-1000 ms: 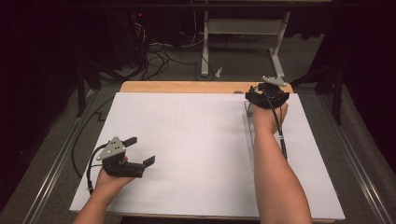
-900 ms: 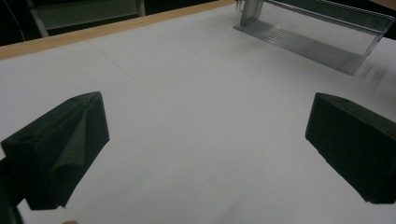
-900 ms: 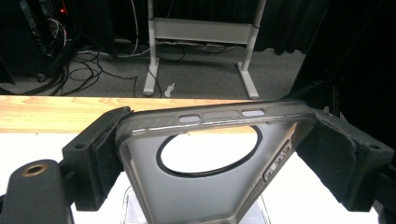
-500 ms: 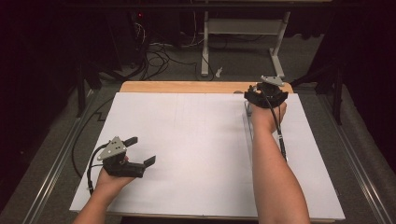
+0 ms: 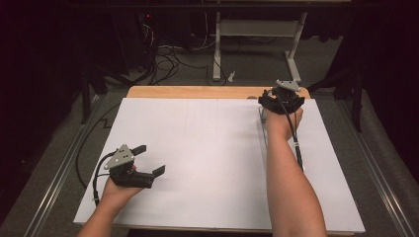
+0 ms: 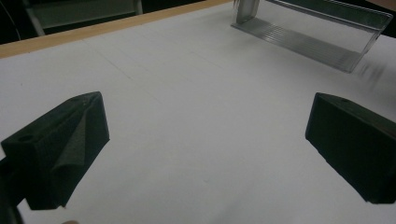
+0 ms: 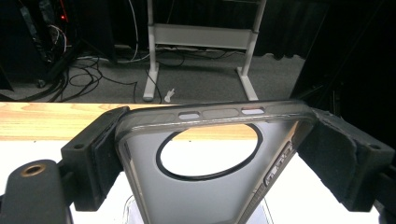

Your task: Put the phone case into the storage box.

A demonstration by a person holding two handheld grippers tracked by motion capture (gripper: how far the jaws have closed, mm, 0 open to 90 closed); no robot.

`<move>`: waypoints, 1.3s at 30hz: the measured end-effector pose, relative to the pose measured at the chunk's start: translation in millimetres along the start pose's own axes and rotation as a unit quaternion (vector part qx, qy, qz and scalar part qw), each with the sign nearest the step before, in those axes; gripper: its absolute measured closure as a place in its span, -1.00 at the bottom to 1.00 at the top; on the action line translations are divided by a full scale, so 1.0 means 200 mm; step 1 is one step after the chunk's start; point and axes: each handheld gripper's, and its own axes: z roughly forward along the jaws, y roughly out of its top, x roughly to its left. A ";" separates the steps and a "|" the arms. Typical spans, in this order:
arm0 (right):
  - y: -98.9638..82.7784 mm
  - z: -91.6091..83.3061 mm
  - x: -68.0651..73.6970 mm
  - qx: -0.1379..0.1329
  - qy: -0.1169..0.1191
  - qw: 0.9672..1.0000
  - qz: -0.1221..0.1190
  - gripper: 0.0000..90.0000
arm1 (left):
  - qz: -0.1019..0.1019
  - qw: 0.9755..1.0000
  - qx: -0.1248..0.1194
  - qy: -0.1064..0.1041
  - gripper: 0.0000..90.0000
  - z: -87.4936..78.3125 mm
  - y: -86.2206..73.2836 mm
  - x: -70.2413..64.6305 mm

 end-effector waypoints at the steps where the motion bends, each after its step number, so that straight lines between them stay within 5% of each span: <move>1: 0.00 0.00 0.00 0.000 0.000 1.000 0.000 -0.71 | 0.000 1.000 0.000 0.000 -0.98 0.00 0.00 0.00; 29: 0.00 0.03 -0.01 -0.008 0.016 1.000 -0.009 -0.75 | -0.001 1.000 0.001 -0.002 -0.98 -0.01 0.00 0.01; 39: 0.00 0.05 -0.02 0.000 0.017 1.000 -0.007 -0.93 | 0.000 1.000 0.002 -0.002 -0.98 0.00 0.00 0.01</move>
